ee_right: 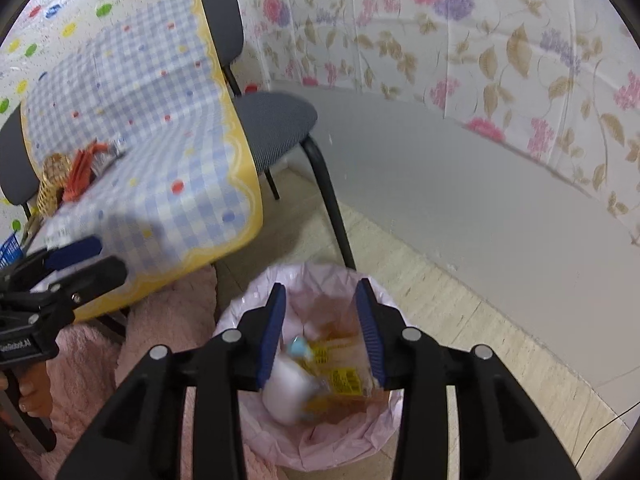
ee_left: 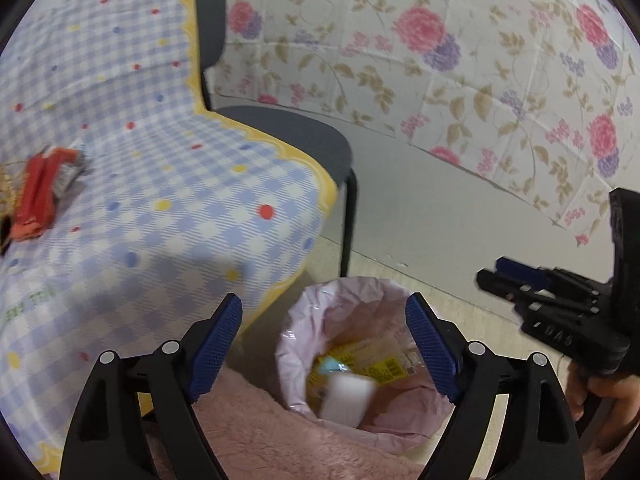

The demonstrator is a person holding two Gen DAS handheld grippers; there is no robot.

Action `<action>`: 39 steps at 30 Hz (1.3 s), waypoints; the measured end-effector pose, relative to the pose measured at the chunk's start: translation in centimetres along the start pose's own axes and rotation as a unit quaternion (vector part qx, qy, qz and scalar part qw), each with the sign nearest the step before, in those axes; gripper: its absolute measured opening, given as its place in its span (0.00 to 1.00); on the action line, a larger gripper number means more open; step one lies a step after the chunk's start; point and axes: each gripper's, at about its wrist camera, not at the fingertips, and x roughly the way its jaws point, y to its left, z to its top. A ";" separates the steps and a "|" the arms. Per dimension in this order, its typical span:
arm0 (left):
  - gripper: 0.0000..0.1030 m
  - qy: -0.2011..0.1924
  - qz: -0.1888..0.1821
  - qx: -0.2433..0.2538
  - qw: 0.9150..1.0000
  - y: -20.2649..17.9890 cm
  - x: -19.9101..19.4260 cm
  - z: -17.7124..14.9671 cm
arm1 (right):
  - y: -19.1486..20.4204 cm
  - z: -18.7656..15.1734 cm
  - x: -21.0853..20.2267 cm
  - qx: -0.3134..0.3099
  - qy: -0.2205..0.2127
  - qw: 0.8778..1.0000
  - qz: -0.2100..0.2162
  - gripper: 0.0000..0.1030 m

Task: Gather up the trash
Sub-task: 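Move both grippers over the bin and open them, dropping foam and wrapper, then move both grippers back toward the chair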

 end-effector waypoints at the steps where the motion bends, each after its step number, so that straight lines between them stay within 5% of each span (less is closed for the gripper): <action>1: 0.81 -0.007 0.011 -0.005 1.000 0.6 -0.7 -0.1 | 0.2 0.4 -0.4 -0.001 -0.008 1.000 0.002 0.36; 7: 0.81 -0.032 0.040 -0.037 0.998 3.6 -3.6 -0.6 | 3.1 2.3 -1.7 -0.024 -0.043 0.998 0.033 0.36; 21: 0.81 -0.077 0.119 -0.105 0.984 11.0 -8.3 -2.0 | 12.9 4.7 -0.3 -0.094 -0.036 0.989 0.109 0.37; 28: 0.81 -0.096 0.203 -0.150 0.963 16.6 -11.5 -2.7 | 18.3 6.8 0.9 -0.131 -0.042 0.979 0.153 0.52; 33: 0.81 -0.099 0.272 -0.173 0.941 20.7 -13.4 -2.7 | 22.0 8.3 2.5 -0.152 -0.041 0.971 0.178 0.53; 39: 0.81 -0.097 0.300 -0.190 0.930 24.2 -13.9 -1.5 | 25.7 10.4 5.1 -0.164 -0.042 0.965 0.199 0.53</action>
